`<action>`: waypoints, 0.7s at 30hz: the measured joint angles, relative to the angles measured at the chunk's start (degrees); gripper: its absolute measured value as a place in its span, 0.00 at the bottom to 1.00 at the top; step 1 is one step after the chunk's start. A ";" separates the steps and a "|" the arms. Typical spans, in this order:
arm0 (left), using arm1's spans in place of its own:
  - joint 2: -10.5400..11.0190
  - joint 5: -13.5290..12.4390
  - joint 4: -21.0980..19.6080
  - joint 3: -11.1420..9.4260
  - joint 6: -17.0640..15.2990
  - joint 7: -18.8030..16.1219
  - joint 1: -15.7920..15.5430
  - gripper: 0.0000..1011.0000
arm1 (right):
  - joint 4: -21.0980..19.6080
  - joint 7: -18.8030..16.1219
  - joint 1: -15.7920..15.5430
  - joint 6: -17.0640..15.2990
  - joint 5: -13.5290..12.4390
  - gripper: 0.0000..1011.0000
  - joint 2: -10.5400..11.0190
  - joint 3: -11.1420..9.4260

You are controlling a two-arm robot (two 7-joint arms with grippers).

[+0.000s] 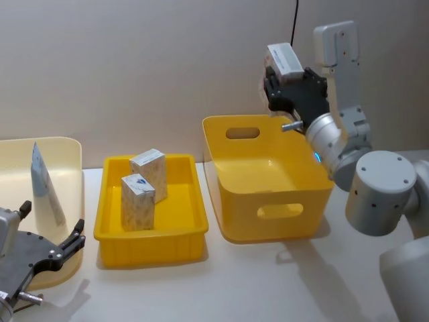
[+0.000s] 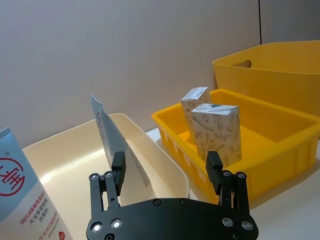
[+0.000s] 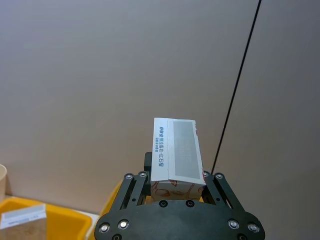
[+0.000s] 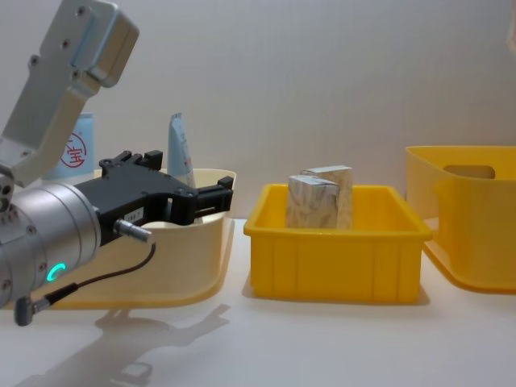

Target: Bimanual collaborative sorting of washing and personal care products

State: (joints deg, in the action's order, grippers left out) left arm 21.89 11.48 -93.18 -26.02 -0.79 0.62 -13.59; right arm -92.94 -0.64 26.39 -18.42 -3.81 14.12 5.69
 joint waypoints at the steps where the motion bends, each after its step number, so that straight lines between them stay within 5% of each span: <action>1: 0.00 0.00 0.00 0.00 0.00 0.00 0.00 0.99 | 0.59 -0.07 0.10 -0.16 0.00 0.40 0.07 -0.13; 13: 0.00 0.00 0.00 0.00 0.00 0.00 0.00 0.99 | 9.54 -1.84 2.72 -2.03 0.00 0.40 -0.06 -0.35; 21: 0.00 0.00 0.00 0.00 0.00 0.00 0.00 0.99 | 19.25 -3.30 6.26 -2.84 0.31 0.40 -1.70 1.16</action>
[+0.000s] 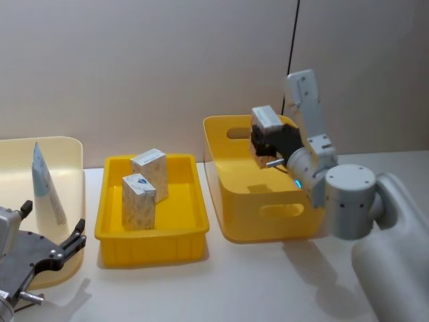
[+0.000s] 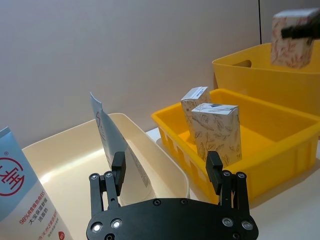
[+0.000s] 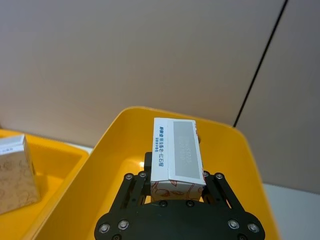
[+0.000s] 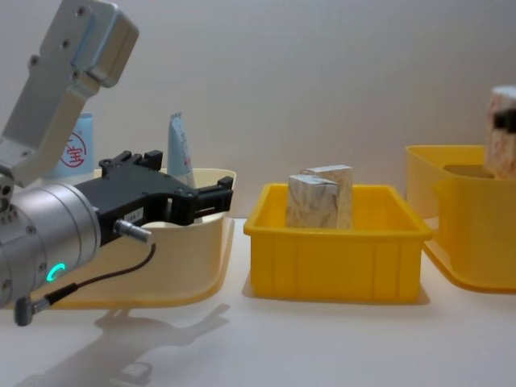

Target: Bimanual collaborative sorting of washing and personal care products

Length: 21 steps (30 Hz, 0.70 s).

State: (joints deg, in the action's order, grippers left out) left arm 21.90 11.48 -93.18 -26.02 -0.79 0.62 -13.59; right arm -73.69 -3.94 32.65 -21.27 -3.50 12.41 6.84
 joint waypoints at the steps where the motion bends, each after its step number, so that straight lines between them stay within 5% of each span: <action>1: 0.00 0.00 0.00 0.00 0.00 0.00 0.00 0.99 | 2.34 -0.30 0.95 -0.05 0.13 0.40 -0.47 0.35; 13: 0.00 0.00 0.00 0.00 0.00 0.00 0.00 0.99 | 17.21 -1.90 7.76 0.59 1.10 0.40 -4.08 2.65; 21: 0.00 0.00 0.00 0.00 0.00 0.00 0.00 0.99 | 21.99 -2.37 10.10 1.36 1.42 0.60 -5.28 3.30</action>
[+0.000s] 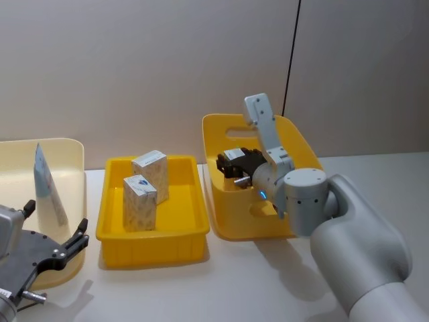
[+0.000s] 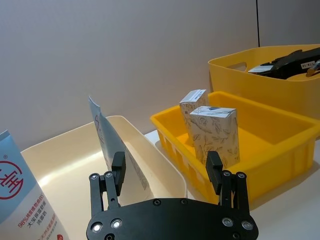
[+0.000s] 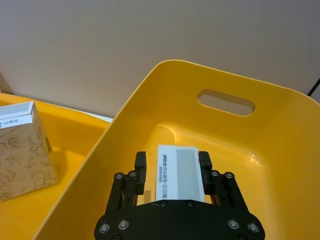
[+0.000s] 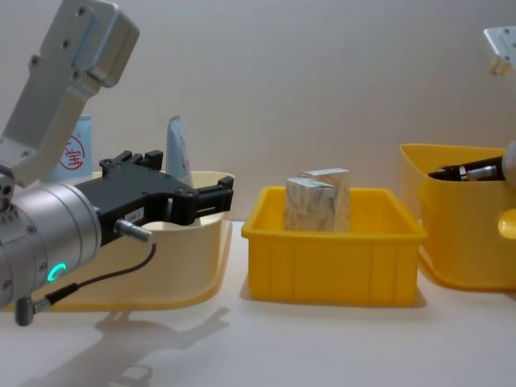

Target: Bimanual collaborative sorting of washing and personal care products

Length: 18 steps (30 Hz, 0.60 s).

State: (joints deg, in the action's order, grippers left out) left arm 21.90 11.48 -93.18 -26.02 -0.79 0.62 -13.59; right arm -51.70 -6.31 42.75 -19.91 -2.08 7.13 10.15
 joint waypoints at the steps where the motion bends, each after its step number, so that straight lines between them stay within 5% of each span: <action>1: 0.00 0.01 0.00 0.00 0.00 0.00 0.00 0.99 | 0.36 -0.03 0.20 0.05 0.02 0.63 -0.09 0.05; 14: 0.00 0.00 0.00 0.00 0.00 0.00 0.00 0.99 | 3.35 -0.38 1.61 0.43 0.27 0.99 -0.90 0.48; 18: 0.00 0.01 0.00 0.00 0.00 0.00 0.00 0.99 | 2.37 -0.40 1.01 0.60 0.34 0.99 -0.87 0.42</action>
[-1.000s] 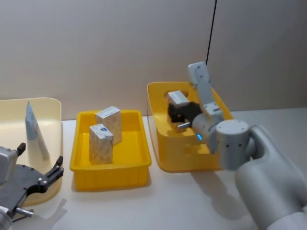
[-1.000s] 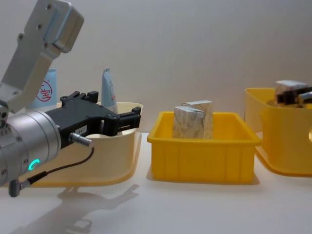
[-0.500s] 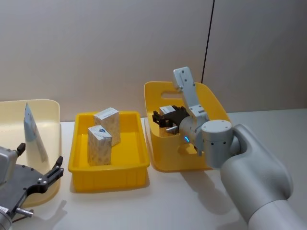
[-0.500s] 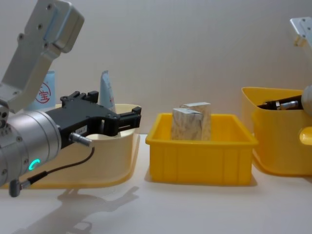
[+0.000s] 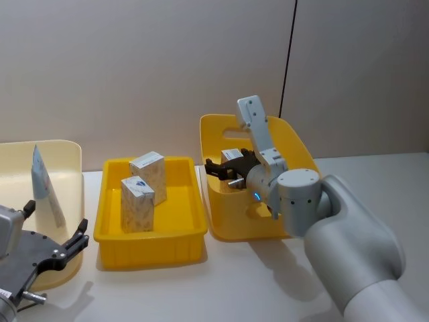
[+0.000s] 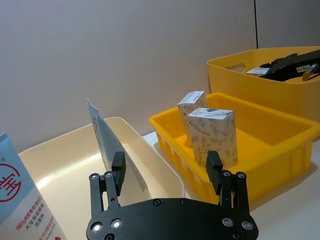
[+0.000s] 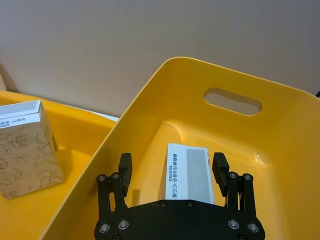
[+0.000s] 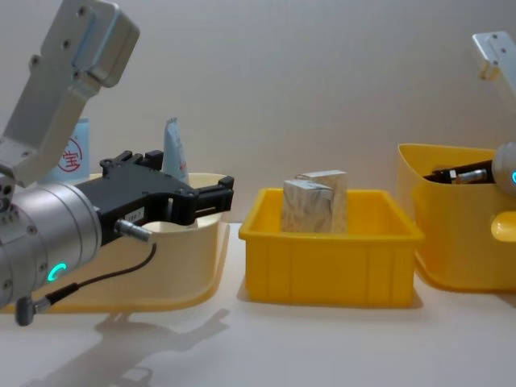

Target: Bimanual collaborative sorting of washing and personal care products

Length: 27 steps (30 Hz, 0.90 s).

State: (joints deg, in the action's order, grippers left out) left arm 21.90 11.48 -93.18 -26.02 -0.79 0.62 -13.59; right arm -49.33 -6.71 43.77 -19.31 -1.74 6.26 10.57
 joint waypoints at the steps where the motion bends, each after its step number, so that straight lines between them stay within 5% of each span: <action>1: 0.00 0.00 0.00 0.00 0.00 0.00 0.00 0.99 | -0.78 -0.03 -0.42 0.07 0.02 0.99 0.06 -0.07; 12: 0.00 0.00 0.00 0.00 0.00 0.00 0.00 0.99 | -10.33 -0.39 -5.12 0.40 -0.07 0.99 1.15 -1.12; 27: 0.00 -0.01 0.00 0.00 0.00 0.00 0.00 0.99 | -30.39 -0.98 -14.44 2.18 -1.77 0.99 3.74 -5.57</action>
State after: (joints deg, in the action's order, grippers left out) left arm 21.89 11.48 -93.18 -26.02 -0.79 0.62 -13.59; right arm -79.72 -7.69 29.33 -17.13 -3.51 10.00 5.00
